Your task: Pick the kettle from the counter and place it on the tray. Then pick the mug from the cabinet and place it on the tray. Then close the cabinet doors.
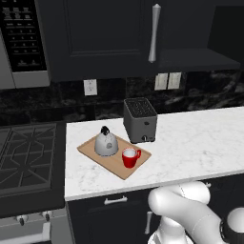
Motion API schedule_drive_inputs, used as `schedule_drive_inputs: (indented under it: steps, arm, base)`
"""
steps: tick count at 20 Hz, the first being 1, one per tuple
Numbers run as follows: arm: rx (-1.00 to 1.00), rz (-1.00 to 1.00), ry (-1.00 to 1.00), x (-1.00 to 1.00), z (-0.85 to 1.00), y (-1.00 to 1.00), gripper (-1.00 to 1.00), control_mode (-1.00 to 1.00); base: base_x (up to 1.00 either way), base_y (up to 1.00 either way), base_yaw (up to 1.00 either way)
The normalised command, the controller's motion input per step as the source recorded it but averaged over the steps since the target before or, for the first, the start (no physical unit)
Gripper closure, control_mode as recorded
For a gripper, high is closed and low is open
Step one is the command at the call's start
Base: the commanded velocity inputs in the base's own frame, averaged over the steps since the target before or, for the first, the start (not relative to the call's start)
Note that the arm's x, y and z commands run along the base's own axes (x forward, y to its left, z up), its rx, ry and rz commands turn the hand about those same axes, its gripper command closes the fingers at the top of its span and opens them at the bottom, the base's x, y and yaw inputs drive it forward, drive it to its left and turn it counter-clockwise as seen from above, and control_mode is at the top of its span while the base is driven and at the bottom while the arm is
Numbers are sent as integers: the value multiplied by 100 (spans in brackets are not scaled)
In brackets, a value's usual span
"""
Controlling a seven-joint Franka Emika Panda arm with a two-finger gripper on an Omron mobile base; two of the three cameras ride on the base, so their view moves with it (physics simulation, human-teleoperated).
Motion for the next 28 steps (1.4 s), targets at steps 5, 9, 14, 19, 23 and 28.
schedule_drive_inputs:
  steps: [5, 9, 14, 19, 23, 28]
  arm:
    - [-8, 23, 11, 40, 0, 0, -100, -100]
    - [-5, 24, 13, 40, 0, 1, -100, -100]
    - [-6, 27, 15, 27, 1, 18, -100, -100]
    - [-8, 28, 19, 25, 2, 45, -100, -100]
    - [-9, 27, 20, 27, 1, 54, -100, -100]
    - [-13, 23, 14, 26, 0, 76, -100, -100]
  base:
    - [0, 0, 0]
    - [0, 0, 0]
    - [0, 0, 0]
    - [0, 0, 0]
    - [0, 0, 0]
    - [0, 0, 0]
